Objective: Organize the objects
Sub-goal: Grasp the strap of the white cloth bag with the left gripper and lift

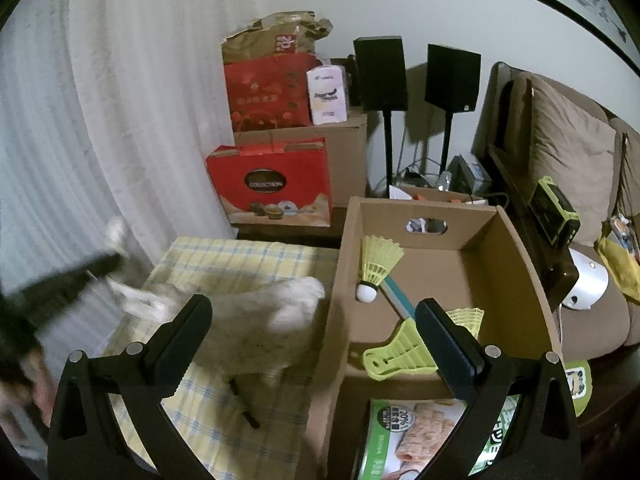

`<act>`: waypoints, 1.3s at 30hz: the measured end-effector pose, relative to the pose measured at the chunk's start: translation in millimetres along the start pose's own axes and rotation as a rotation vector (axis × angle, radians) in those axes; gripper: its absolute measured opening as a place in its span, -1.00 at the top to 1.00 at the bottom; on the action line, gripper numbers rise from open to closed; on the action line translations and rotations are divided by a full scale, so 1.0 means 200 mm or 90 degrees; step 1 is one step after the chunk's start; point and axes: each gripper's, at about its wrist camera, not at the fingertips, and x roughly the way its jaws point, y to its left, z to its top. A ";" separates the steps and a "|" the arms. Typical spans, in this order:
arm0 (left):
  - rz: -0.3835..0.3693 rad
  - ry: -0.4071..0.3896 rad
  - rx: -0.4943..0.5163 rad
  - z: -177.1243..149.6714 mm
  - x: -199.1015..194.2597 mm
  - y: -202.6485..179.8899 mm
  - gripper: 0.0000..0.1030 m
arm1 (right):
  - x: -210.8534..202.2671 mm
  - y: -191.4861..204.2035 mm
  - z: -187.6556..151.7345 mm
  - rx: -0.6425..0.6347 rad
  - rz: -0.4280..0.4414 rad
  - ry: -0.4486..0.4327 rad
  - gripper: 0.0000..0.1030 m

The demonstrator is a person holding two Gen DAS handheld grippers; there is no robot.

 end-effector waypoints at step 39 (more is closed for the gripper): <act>0.070 0.004 -0.047 -0.06 -0.16 0.43 0.95 | 0.67 0.53 -0.11 -0.064 0.112 0.234 -0.08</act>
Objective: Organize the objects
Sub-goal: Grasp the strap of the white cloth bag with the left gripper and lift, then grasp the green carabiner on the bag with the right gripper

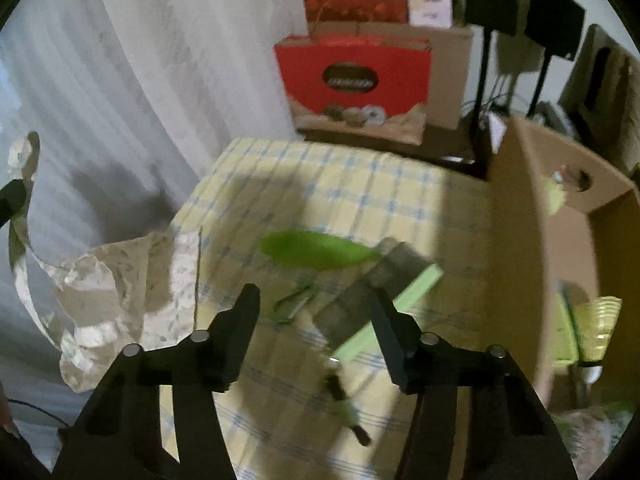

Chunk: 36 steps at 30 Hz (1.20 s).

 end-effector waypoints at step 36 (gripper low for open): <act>-0.023 0.031 -0.027 -0.08 0.15 0.09 0.95 | 0.44 0.22 0.02 -0.090 -0.090 0.125 0.07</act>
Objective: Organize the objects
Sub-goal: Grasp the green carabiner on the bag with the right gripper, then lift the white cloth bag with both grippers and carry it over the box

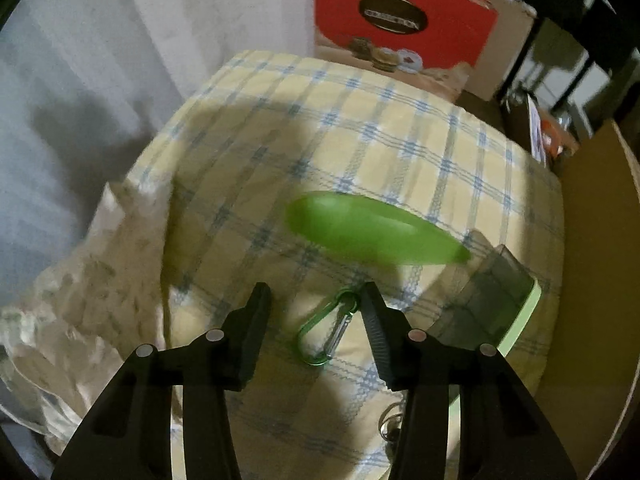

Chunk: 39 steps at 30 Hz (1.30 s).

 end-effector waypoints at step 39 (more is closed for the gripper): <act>-0.027 -0.039 0.058 0.12 -0.20 -0.30 0.95 | -0.47 -0.26 -0.14 0.075 0.066 -0.131 0.66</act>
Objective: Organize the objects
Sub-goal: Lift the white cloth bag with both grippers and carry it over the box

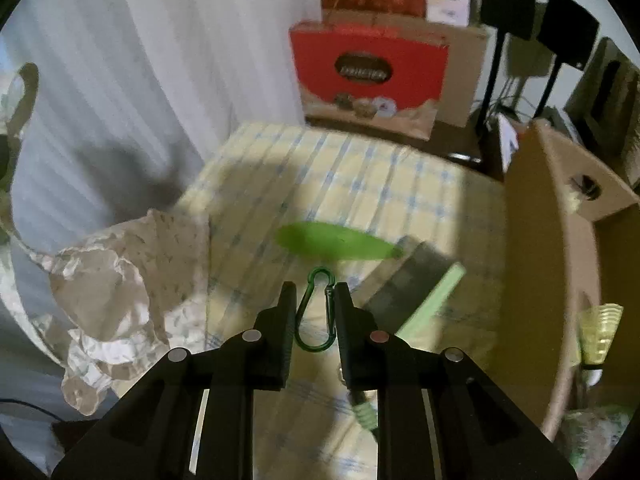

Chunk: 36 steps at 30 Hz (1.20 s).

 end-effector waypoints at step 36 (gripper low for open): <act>-0.130 -0.101 0.204 0.63 -0.30 -1.38 0.95 | -1.01 -0.83 -0.14 0.138 -0.088 -0.153 0.66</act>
